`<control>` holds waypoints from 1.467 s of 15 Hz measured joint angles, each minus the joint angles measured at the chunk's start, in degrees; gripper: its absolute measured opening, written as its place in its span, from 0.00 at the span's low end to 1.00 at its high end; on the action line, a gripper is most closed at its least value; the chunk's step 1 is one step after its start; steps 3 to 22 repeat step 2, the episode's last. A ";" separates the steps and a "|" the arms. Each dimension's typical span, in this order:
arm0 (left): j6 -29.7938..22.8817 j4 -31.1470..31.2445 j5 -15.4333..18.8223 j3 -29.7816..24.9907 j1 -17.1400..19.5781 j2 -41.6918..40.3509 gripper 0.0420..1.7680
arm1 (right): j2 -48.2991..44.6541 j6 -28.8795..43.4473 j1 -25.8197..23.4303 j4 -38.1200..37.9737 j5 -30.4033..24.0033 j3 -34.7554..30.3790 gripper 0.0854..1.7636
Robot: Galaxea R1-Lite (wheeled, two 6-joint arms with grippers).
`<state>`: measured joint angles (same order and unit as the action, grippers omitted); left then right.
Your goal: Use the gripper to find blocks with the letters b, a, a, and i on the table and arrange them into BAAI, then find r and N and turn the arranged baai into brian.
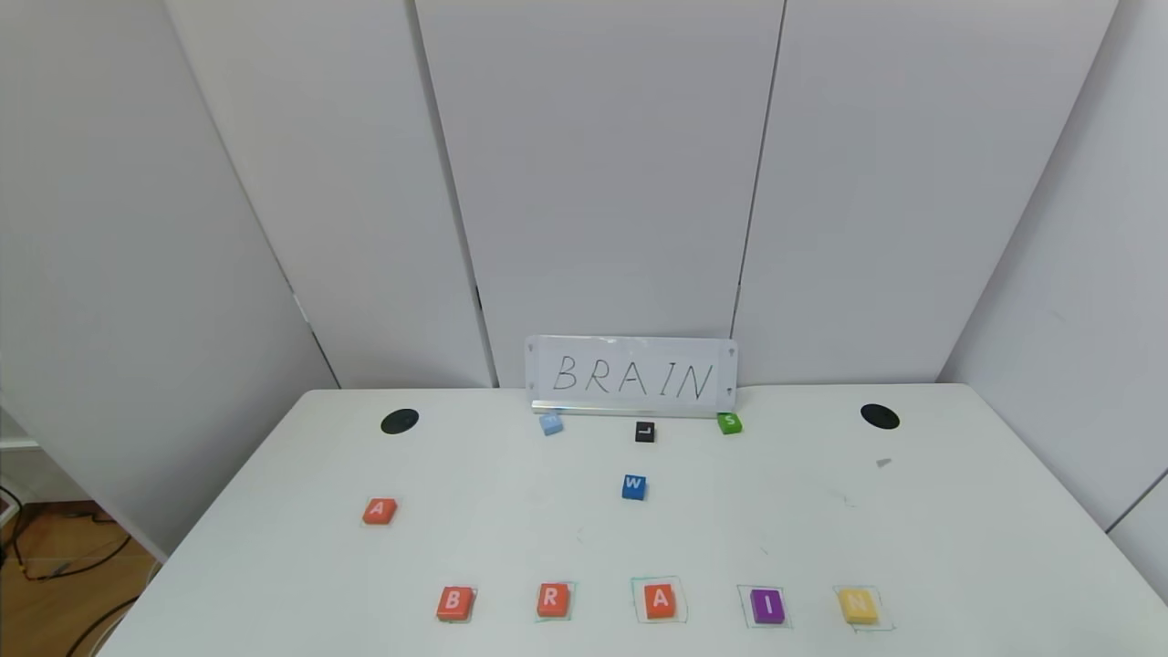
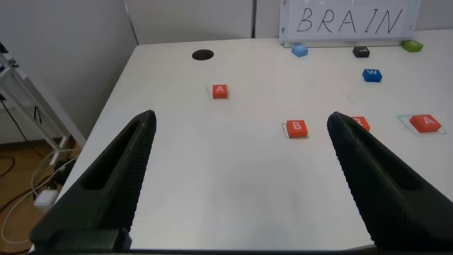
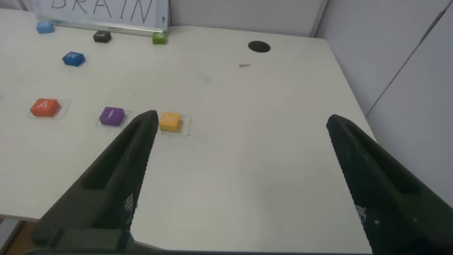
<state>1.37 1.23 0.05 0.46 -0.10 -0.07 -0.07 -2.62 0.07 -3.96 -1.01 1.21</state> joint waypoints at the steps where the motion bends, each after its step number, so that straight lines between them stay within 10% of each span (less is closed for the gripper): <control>1: -0.24 -0.41 -0.02 -0.13 0.00 0.00 0.97 | 0.00 0.02 0.00 0.00 -0.02 0.00 0.97; 22: -0.35 -1.13 -0.02 -0.24 0.00 0.00 0.97 | 0.00 0.02 -0.02 0.00 -0.02 0.00 0.97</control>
